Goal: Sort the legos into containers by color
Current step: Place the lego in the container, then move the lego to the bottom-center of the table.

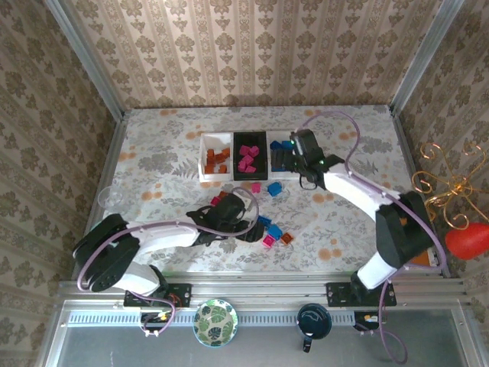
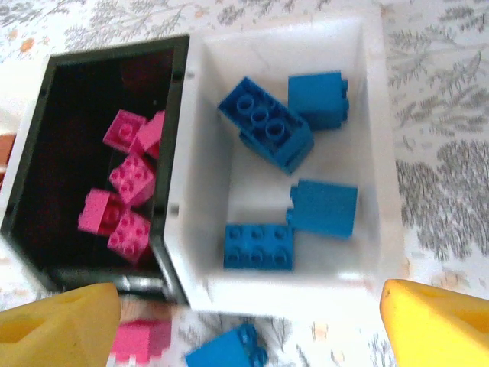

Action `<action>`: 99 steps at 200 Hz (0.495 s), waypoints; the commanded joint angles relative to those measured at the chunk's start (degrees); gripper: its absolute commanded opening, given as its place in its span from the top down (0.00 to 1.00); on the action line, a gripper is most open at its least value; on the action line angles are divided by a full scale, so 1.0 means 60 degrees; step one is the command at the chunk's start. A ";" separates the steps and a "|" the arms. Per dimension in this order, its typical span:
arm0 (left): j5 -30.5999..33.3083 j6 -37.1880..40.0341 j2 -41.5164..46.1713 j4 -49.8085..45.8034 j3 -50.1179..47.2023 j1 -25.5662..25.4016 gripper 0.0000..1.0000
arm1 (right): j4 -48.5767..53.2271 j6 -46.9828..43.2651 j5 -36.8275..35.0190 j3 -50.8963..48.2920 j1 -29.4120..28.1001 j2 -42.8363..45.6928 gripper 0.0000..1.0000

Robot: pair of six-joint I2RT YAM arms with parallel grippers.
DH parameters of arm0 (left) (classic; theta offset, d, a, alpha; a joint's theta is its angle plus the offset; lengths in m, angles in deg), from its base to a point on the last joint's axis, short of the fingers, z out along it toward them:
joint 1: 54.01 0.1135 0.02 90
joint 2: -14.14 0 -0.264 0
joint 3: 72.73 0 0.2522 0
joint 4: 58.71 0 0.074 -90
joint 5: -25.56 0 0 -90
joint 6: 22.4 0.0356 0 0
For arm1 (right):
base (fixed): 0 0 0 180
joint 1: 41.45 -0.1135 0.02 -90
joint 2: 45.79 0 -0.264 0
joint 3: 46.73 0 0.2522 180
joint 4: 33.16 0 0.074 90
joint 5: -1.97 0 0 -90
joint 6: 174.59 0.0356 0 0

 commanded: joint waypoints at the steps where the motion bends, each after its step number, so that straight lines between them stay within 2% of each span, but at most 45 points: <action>1: -0.0055 0.0288 -0.0554 0.0235 0.0351 -0.0070 0.25 | -0.0601 0.0335 0.0139 -0.0996 -0.0024 0.0858 0.11; 12: -0.0010 0.0316 -0.0764 0.0255 0.0470 -0.0084 0.31 | -0.0636 0.0404 0.0146 -0.1406 -0.0024 0.1184 0.11; 42: 0.0404 0.0402 -0.1063 -0.0162 0.0750 -0.0261 0.36 | -0.0806 0.0560 0.0054 -0.2191 -0.0037 0.2007 0.11; 54: 0.0706 0.0366 -0.1108 -0.0475 0.0775 -0.0313 0.42 | -0.0797 0.0567 0.0017 -0.2305 -0.0028 0.2217 0.11; 99: 0.1437 -0.0274 -0.0473 -0.1060 -0.0113 -0.0118 0.58 | -0.0866 0.0636 -0.0005 -0.2453 -0.0037 0.2516 0.11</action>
